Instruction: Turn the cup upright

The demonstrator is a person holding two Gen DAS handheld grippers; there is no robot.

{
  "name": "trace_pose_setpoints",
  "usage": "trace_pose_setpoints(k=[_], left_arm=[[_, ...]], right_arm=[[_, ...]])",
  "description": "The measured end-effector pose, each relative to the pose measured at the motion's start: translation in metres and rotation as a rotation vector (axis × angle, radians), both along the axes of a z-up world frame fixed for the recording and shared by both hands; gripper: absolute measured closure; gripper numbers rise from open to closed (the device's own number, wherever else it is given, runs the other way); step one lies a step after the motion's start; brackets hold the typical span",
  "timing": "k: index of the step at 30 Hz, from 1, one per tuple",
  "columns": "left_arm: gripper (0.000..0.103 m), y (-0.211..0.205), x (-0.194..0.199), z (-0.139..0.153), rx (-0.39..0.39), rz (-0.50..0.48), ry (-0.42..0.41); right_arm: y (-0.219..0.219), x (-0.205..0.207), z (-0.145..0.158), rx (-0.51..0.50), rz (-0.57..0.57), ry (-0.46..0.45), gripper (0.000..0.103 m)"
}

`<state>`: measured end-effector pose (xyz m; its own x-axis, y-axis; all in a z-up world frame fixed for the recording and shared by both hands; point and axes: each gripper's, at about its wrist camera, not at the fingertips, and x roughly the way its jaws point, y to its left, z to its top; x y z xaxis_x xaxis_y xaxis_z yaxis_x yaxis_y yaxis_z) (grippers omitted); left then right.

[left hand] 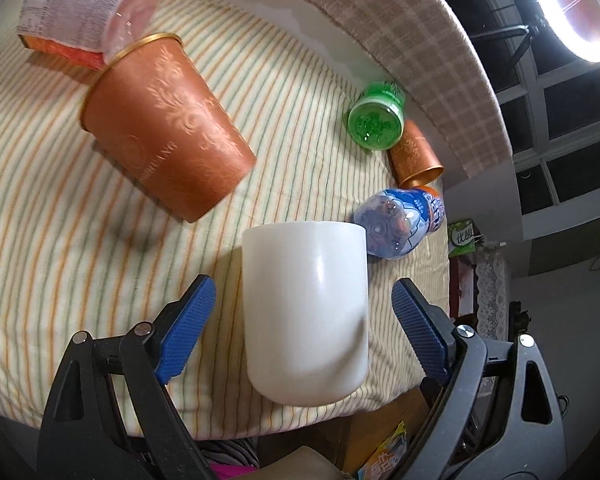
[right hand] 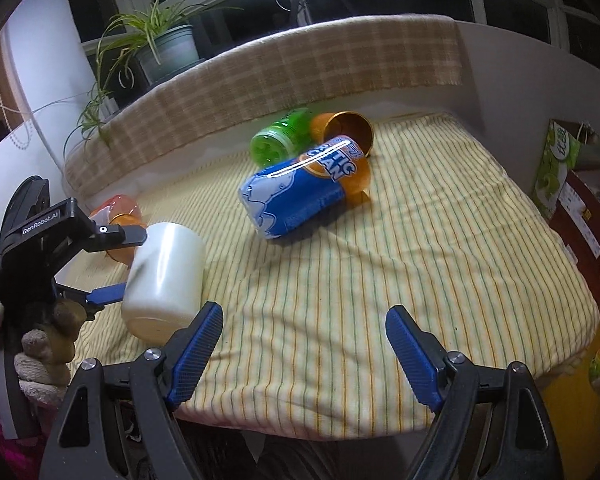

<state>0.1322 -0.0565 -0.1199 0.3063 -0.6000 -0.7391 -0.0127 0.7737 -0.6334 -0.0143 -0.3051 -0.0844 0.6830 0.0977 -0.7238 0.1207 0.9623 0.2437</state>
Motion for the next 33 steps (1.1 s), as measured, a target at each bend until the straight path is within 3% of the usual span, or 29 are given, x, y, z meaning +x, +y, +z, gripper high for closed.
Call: trace_pose_setpoints(k=[11,21,33], left_arm=[[0.026,-0.013,0.014,-0.015,0.020,-0.029,0.034],[0.026,-0.018,0.011,-0.010,0.043,-0.050,0.002],[0.027,-0.035,-0.012,0.028,0.189,-0.098,-0.212]], right_arm=[[-0.006,-0.001,-0.006,-0.004,-0.019,0.018,0.017],[-0.006,-0.001,-0.006,-0.008,-0.030,0.019,0.017],[-0.004,-0.001,-0.007,-0.009,-0.030,0.025,0.017]])
